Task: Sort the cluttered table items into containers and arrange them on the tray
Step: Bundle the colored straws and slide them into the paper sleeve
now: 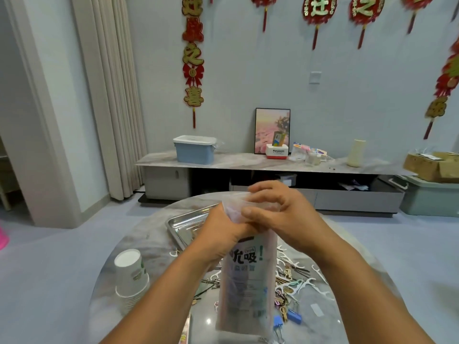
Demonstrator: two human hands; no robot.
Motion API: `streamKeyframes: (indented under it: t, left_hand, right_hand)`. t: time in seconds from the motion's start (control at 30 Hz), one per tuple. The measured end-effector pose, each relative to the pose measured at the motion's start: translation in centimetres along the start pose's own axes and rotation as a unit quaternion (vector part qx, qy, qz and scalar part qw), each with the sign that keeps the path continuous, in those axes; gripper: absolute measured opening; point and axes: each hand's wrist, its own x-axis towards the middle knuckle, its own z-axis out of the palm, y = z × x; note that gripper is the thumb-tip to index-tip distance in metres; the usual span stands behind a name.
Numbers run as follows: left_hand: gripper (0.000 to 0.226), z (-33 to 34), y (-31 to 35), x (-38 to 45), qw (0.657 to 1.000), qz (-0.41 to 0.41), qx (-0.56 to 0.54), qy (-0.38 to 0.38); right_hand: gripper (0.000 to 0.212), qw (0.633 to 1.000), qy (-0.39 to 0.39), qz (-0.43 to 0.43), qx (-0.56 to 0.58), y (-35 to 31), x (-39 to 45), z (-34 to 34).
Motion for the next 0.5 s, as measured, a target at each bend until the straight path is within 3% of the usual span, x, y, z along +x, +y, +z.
streamKeyframes:
  t: [0.07, 0.17, 0.27, 0.4, 0.5]
  left_hand:
    - [0.043, -0.2, -0.8, -0.3, 1.000, -0.007, 0.000, -0.007]
    - [0.043, -0.5, -1.6, -0.6, 1.000, -0.021, -0.007, 0.008]
    - [0.047, -1.1, -2.0, -0.8, 0.999, -0.022, -0.040, 0.016]
    - [0.059, -1.4, -2.7, -1.1, 0.996, -0.028, -0.079, 0.031]
    - [0.061, -1.3, -3.0, -1.4, 0.995, -0.026, -0.092, 0.038]
  right_hand:
    - [0.031, 0.999, -0.008, 0.019, -0.046, 0.3, -0.1, 0.3]
    - [0.033, 0.997, 0.014, -0.025, -0.073, 0.7, -0.5, 0.8]
    - [0.026, 0.994, 0.032, -0.043, -0.099, 1.1, -0.9, 1.0]
    - [0.019, 0.994, 0.002, -0.010, -0.112, 1.6, -0.7, 0.7]
    - [0.030, 0.992, 0.026, -0.038, -0.120, 1.8, -0.9, 0.7]
